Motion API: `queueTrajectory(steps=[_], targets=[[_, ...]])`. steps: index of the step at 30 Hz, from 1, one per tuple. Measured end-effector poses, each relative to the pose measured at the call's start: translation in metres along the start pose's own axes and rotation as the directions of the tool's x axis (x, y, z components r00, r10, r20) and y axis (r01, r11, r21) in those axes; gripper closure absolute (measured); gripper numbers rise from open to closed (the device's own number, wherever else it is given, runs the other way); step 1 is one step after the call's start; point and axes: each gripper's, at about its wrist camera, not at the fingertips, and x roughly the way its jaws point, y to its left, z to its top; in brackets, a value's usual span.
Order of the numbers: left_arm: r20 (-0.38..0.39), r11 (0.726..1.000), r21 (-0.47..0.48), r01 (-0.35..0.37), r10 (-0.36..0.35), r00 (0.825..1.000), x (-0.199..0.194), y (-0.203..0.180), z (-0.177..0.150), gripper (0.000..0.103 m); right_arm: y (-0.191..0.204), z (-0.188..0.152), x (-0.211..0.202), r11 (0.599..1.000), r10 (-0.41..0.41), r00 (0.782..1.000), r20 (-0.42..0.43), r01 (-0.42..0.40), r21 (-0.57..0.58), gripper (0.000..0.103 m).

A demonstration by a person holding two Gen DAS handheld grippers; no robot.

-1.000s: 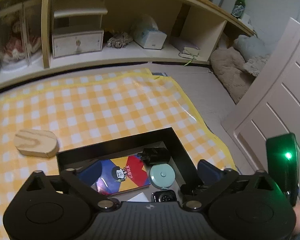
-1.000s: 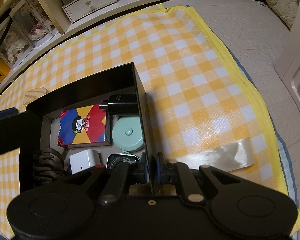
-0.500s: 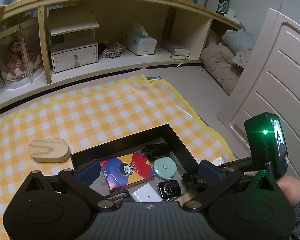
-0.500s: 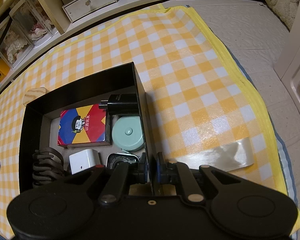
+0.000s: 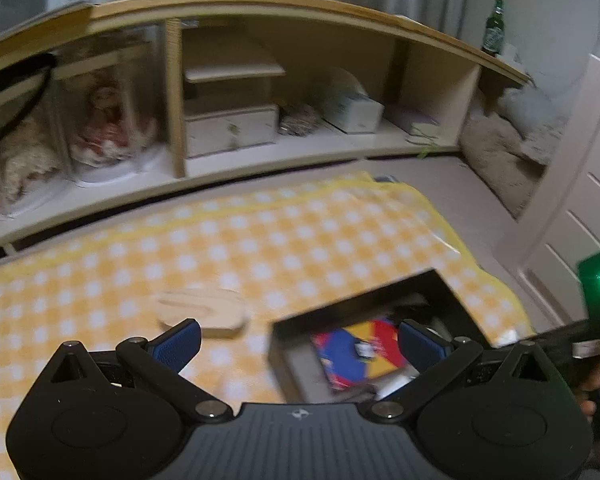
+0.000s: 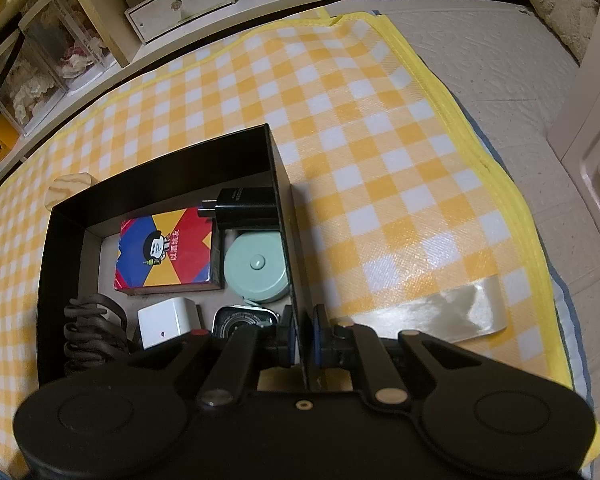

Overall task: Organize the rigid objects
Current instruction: 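Move the left tool to the wooden oval block and close on it, then carry the wooden block into the box and lower it onto the card box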

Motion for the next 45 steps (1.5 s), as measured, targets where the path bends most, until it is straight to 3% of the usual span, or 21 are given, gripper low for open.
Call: queueTrajectory(steps=[7,17,23,27,36,39,45], targets=[[0.003,1.0,0.01,-0.011,0.011,1.0,0.019,0.04,0.004,0.0,0.0,0.0,-0.001,1.0,-0.003,1.0,-0.001,0.003,-0.001,0.094],[-0.136,1.0,-0.012,-0.009,0.007,0.991,0.087,0.079,0.026,0.0,0.0,0.001,0.001,1.0,-0.009,1.0,0.0,0.009,-0.007,0.094],[-0.248,1.0,-0.01,0.005,-0.007,0.969,0.125,0.076,0.04,0.0,0.0,0.002,0.002,1.0,-0.008,1.0,-0.001,0.008,-0.006,0.094],[-0.32,0.999,0.04,-0.033,0.044,0.946,0.145,0.067,0.039,0.001,0.0,0.003,0.004,1.0,-0.006,1.0,-0.001,0.006,-0.006,0.094],[-0.357,0.983,0.134,-0.126,0.166,0.919,0.164,0.065,0.038,0.003,0.0,0.003,0.004,1.0,-0.006,1.0,-0.001,0.006,-0.006,0.094],[-0.359,0.992,0.089,-0.089,0.116,0.926,0.164,0.072,0.036,0.011,0.001,0.002,0.004,1.0,-0.007,1.0,-0.002,0.007,-0.006,0.093],[-0.295,0.993,0.063,-0.103,0.117,0.948,0.152,0.077,0.029,0.011,0.001,0.002,0.004,1.0,-0.007,1.0,-0.001,0.007,-0.006,0.093]])
